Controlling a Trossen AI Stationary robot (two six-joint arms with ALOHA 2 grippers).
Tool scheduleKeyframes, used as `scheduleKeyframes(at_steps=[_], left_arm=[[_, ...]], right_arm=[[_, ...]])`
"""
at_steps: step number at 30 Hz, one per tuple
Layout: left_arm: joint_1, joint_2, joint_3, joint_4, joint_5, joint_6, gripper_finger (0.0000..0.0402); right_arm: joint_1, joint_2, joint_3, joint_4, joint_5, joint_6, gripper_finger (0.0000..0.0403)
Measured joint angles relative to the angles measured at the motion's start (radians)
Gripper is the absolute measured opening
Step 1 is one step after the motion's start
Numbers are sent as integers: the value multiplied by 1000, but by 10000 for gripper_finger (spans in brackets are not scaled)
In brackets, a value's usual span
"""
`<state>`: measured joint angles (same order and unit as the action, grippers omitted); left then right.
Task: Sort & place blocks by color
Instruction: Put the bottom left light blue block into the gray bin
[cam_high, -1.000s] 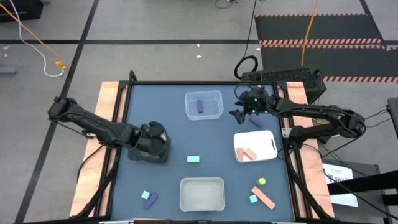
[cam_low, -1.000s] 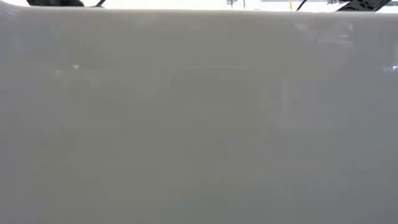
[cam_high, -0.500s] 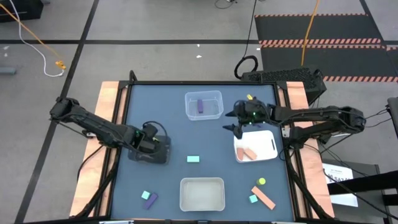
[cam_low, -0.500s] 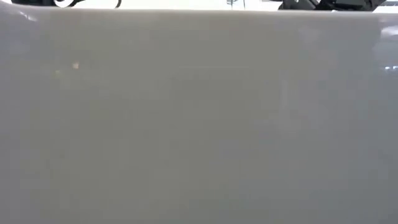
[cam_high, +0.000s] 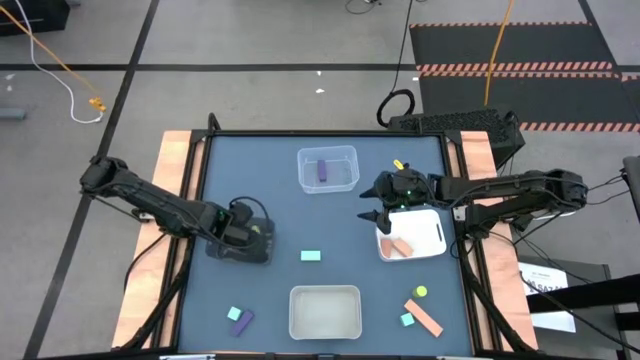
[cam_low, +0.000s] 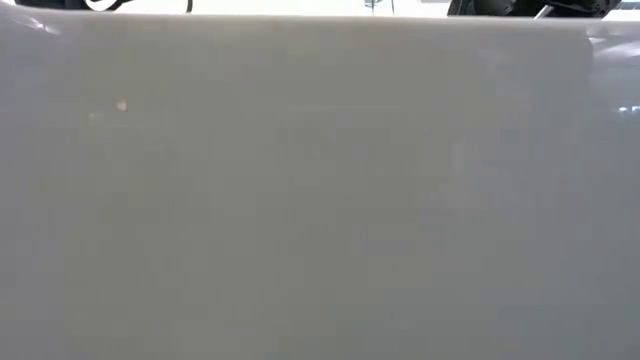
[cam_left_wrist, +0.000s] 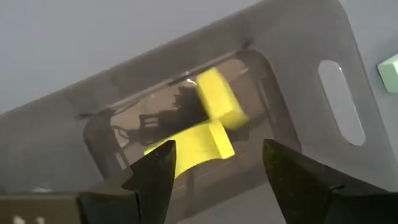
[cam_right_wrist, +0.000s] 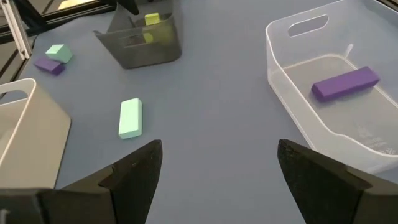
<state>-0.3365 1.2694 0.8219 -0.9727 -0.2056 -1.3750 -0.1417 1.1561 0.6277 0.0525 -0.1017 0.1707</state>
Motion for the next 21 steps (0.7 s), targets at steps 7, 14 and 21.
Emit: scheduleKeyframes(at_steps=[7, 14, 21], left_arm=[[-24, -3, 0, 56, 36, 3, 243], [-169, -7, 0, 422, 94, -53, 243], [-370, 6, 1, 566, 22, -242, 244]], right_arm=[[0, 0, 0, -8, 0, 0, 308], [0, 0, 0, -59, 38, 0, 308], [-1, 0, -2, -93, 146, 0, 308]])
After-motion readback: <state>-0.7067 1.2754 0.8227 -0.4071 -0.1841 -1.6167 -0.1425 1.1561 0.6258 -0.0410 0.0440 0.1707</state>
